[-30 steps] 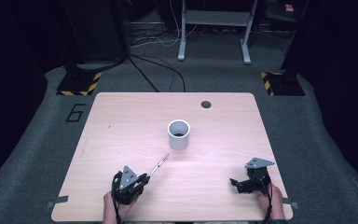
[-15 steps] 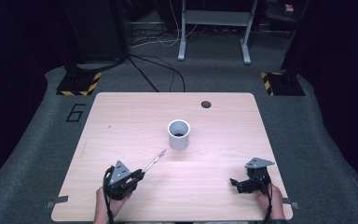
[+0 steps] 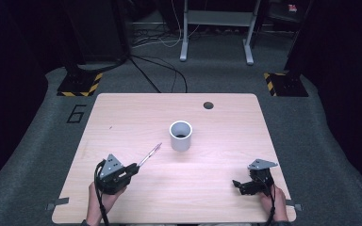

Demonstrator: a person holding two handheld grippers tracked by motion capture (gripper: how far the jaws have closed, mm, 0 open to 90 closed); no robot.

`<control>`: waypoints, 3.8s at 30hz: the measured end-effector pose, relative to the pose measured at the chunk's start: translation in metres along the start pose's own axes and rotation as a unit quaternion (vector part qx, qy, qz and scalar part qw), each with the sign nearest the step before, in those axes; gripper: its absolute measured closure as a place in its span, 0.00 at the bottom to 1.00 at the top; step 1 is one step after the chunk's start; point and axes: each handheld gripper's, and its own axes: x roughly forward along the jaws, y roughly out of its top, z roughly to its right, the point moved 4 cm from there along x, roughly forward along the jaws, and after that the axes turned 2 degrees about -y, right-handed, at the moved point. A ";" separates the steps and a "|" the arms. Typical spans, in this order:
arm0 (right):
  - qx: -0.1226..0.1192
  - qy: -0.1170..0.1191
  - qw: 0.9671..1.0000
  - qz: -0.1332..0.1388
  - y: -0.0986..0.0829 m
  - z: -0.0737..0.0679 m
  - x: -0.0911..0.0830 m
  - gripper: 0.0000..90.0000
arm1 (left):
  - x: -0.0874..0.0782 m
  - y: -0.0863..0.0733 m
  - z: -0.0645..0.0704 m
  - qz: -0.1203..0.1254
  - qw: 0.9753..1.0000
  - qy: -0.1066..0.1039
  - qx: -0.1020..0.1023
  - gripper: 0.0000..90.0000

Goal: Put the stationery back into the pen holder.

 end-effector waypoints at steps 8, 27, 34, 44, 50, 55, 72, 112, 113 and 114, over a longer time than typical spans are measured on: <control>-0.003 0.000 1.000 -0.001 0.000 0.001 0.000 0.00 | -0.006 0.017 -0.009 0.003 1.000 -0.006 0.010 0.90; -0.003 0.000 1.000 -0.001 0.000 0.001 0.000 0.00 | -0.007 0.063 -0.031 -0.001 0.999 -0.024 0.036 0.90; -0.003 0.000 1.000 -0.001 0.000 0.001 0.000 0.00 | -0.004 0.076 -0.033 -0.009 0.998 -0.034 0.049 0.90; -0.003 0.000 1.000 -0.001 0.000 0.001 0.000 0.00 | 0.003 0.096 -0.037 -0.020 0.997 -0.053 0.057 0.90; -0.003 0.000 1.000 -0.001 0.000 0.001 0.000 0.00 | 0.008 0.107 -0.041 -0.025 0.996 -0.058 0.061 0.90; -0.003 0.000 1.000 -0.001 0.000 0.001 0.000 0.00 | 0.014 0.116 -0.044 -0.037 0.995 -0.063 0.066 0.90; -0.004 0.000 1.000 -0.001 0.000 0.001 0.000 0.00 | 0.036 0.134 -0.043 -0.077 0.991 -0.077 0.081 0.90; -0.005 0.000 1.000 0.000 0.000 0.001 0.000 0.00 | 0.078 0.138 -0.038 -0.174 0.975 -0.088 0.104 0.90; -0.005 0.000 1.000 0.000 0.000 0.001 0.000 0.00 | 0.080 0.138 -0.038 -0.173 0.975 -0.086 0.107 0.90; -0.005 0.000 1.000 0.000 0.000 0.001 0.000 0.00 | 0.082 0.137 -0.037 -0.177 0.975 -0.086 0.105 0.90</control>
